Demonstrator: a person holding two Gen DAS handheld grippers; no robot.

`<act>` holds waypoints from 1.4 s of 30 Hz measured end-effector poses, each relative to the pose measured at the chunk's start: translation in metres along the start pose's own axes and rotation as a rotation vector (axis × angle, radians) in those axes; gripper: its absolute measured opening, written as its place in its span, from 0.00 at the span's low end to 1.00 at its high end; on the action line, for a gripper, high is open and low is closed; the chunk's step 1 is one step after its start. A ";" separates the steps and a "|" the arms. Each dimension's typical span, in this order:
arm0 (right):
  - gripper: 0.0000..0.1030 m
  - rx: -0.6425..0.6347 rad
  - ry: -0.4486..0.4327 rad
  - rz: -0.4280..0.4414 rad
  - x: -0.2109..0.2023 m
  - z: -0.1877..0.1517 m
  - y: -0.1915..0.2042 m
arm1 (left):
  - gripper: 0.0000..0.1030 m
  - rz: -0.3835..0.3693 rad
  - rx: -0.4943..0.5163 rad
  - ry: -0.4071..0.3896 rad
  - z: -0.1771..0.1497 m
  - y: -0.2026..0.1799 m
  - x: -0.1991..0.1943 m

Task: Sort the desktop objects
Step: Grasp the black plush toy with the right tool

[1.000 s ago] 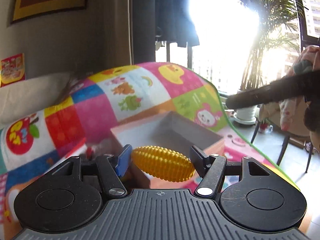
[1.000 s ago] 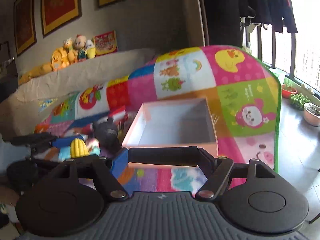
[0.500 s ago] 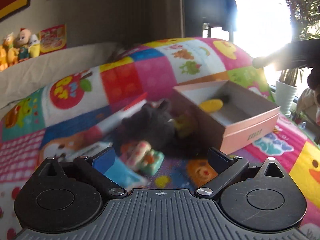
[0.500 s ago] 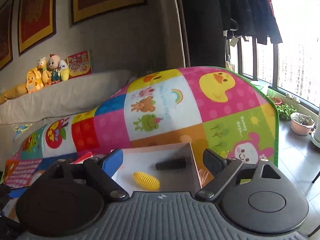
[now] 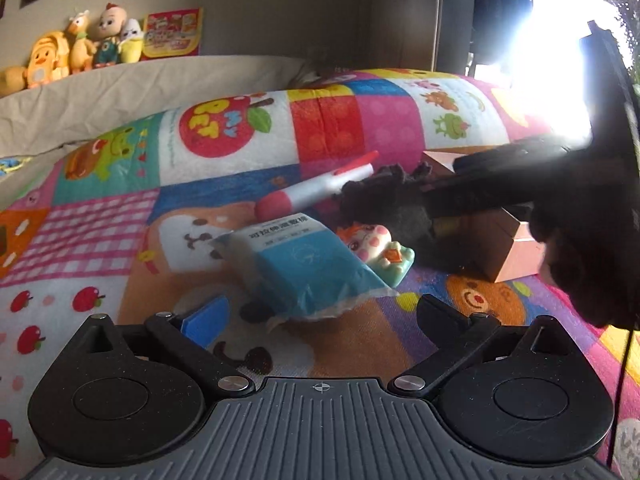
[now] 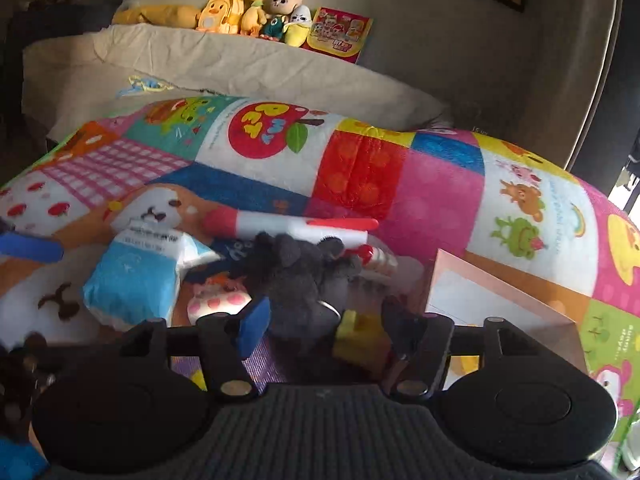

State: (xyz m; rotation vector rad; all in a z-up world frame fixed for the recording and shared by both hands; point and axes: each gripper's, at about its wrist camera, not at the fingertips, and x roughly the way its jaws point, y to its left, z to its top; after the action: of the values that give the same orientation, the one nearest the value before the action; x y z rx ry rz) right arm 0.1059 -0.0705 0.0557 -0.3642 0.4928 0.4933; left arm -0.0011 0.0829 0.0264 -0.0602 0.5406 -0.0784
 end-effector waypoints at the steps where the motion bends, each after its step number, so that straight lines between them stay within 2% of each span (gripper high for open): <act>1: 0.78 0.043 -0.001 0.002 0.008 0.005 -0.003 | 1.00 -0.005 0.001 0.002 -0.002 0.000 -0.001; 4: 0.82 0.116 0.044 0.010 0.037 0.014 -0.007 | 1.00 -0.027 0.000 0.013 -0.004 -0.003 -0.002; 6: 0.80 0.125 0.100 0.039 0.052 0.012 -0.007 | 1.00 -0.033 0.012 0.014 -0.005 -0.007 -0.003; 7: 0.60 0.117 0.117 0.043 0.054 0.011 -0.005 | 1.00 -0.034 0.017 0.012 -0.005 -0.008 -0.005; 8: 0.58 0.107 0.124 0.054 0.051 0.009 -0.002 | 1.00 -0.036 0.021 0.010 -0.005 -0.008 -0.006; 10: 0.56 0.128 0.102 0.066 0.030 0.008 -0.003 | 1.00 -0.037 0.024 0.013 -0.006 -0.009 -0.008; 14: 0.56 0.280 0.060 0.232 -0.036 0.006 -0.032 | 1.00 -0.073 0.036 0.024 -0.007 -0.016 -0.010; 18: 0.58 0.467 0.135 0.426 -0.075 -0.021 -0.061 | 1.00 -0.134 0.087 0.037 -0.010 -0.033 -0.013; 21: 0.58 0.575 0.235 0.462 -0.077 -0.059 -0.069 | 1.00 -0.142 0.138 0.067 -0.015 -0.044 -0.013; 24: 0.58 0.644 0.279 0.430 -0.076 -0.094 -0.075 | 1.00 -0.143 0.155 0.091 -0.017 -0.051 -0.013; 26: 0.64 0.677 0.234 0.402 -0.084 -0.108 -0.084 | 1.00 -0.145 0.167 0.095 -0.015 -0.055 -0.014; 30: 0.73 0.623 0.139 0.199 -0.104 -0.118 -0.103 | 1.00 -0.180 0.183 0.097 -0.009 -0.067 -0.013; 36: 0.73 0.551 0.137 -0.012 -0.109 -0.133 -0.119 | 1.00 -0.250 0.255 0.102 -0.003 -0.106 0.002; 39: 0.73 0.540 0.132 -0.078 -0.112 -0.144 -0.126 | 1.00 -0.259 0.307 0.089 0.000 -0.124 0.015; 42: 0.74 0.544 0.102 -0.107 -0.119 -0.149 -0.131 | 1.00 -0.261 0.361 0.058 0.008 -0.136 0.029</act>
State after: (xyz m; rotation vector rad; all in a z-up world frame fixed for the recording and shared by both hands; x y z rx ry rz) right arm 0.0300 -0.2869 0.0240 0.1082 0.6791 0.2225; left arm 0.0201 -0.0552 0.0291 0.2251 0.5672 -0.4323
